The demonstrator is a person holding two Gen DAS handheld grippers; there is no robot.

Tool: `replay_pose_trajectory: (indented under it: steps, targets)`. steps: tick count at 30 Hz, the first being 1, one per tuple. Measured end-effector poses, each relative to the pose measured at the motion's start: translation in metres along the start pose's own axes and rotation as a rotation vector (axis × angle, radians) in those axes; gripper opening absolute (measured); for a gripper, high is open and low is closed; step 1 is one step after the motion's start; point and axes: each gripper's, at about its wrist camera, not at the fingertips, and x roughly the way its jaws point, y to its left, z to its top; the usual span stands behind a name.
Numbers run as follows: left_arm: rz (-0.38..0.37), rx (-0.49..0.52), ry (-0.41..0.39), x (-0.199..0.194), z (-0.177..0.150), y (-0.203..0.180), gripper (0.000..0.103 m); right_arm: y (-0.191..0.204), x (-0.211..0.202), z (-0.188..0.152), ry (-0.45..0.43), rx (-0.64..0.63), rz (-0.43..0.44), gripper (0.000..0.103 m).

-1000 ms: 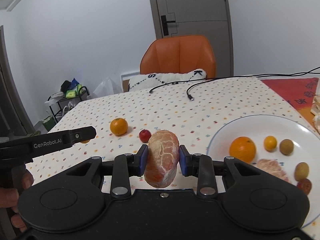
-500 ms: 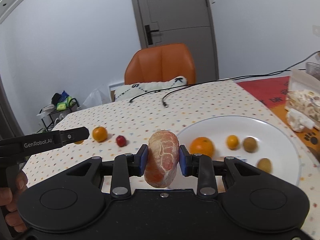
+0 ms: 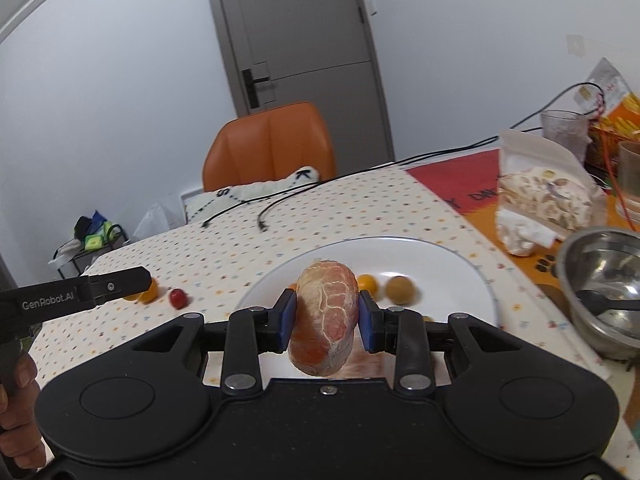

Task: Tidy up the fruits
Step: 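Carry the mandarin with the left tool while the right tool carries the pomelo segment to the plate, then open the left tool over the plate while the right tool releases the pomelo segment there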

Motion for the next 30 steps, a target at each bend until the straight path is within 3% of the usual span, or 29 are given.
replay_pose_trajectory:
  steps: [20,30]
  targets:
    - [-0.101,0.060,0.080,0.033,-0.009,-0.055,0.022,-0.046,-0.008,-0.008,0.000,0.071,-0.049,0.031]
    - [-0.074,0.031,0.100,0.033,-0.007,-0.040,0.037,-0.040,0.000,-0.004,0.002,0.059,-0.039,0.031]
